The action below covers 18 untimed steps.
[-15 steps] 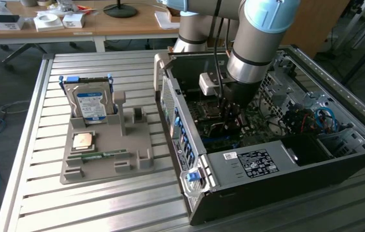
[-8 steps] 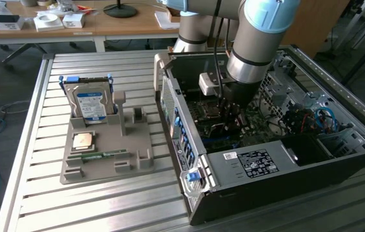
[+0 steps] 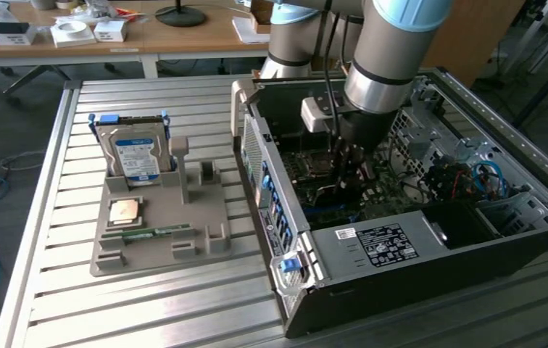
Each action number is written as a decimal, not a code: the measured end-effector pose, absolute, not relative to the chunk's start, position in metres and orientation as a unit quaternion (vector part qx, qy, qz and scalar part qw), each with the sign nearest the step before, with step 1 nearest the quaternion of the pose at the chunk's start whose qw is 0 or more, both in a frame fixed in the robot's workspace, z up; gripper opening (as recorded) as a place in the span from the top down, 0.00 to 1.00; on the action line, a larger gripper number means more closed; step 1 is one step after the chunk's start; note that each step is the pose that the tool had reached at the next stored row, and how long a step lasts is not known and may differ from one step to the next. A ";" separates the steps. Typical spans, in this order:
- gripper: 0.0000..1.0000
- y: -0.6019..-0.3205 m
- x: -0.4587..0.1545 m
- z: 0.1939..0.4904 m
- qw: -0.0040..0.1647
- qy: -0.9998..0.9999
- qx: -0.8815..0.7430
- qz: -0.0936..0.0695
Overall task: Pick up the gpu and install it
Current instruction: 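Insert the gpu into the slot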
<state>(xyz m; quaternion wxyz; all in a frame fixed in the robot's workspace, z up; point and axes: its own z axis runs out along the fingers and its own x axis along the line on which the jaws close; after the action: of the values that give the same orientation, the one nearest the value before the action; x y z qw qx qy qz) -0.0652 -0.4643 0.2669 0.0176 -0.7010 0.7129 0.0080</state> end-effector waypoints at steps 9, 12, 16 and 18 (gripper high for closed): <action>0.66 -0.464 -0.065 0.299 0.018 0.713 -0.701 0.008; 0.66 -0.464 -0.065 0.311 0.018 0.713 -0.701 0.008; 0.66 -0.464 -0.065 0.327 0.018 0.713 -0.701 0.008; 0.66 -0.464 -0.065 0.335 0.017 0.713 -0.701 0.008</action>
<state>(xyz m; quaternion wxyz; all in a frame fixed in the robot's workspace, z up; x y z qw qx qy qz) -0.0652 -0.4643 0.3346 0.0175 -0.7010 0.7129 0.0080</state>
